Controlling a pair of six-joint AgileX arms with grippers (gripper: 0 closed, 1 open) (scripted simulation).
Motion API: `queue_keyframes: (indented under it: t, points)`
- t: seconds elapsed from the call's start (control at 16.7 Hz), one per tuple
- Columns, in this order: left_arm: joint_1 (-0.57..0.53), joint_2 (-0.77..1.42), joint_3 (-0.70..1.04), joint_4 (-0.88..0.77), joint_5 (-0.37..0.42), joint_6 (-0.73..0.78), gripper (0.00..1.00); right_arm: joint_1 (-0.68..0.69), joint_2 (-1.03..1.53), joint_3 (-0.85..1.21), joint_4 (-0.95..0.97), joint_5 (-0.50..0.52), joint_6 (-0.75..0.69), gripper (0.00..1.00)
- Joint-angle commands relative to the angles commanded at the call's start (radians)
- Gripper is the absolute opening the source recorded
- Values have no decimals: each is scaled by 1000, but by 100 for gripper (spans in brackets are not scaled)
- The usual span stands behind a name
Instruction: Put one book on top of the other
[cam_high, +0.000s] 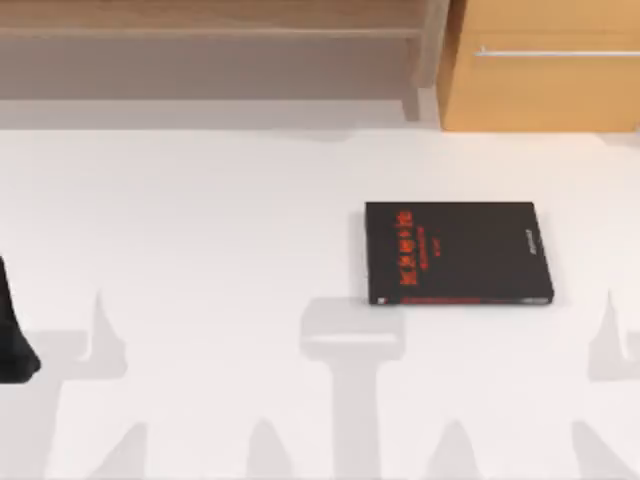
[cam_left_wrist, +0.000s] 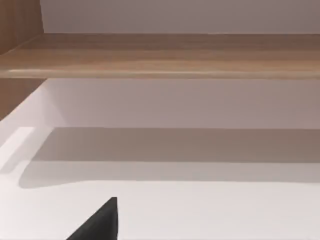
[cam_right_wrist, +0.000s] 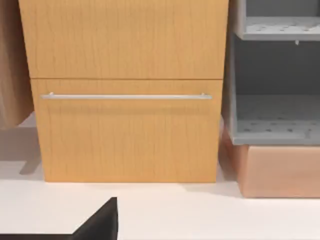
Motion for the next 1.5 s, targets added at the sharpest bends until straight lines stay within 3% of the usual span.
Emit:
queue_keyframes:
  t: [0.24,0.54,1.2,1.5]
  points:
    - [0,0,0,0,0,0,100,-11,31,29,13,-10,0,100]
    - [0,0,0,0,0,0,100,-90,294,261,107,-84,2,100]
    - [0,0,0,0,0,0,100,-361,1502,1065,423,-338,-1,100]
    - [0,0,0,0,0,0,100,-456,1904,1344,535,-428,-3,100]
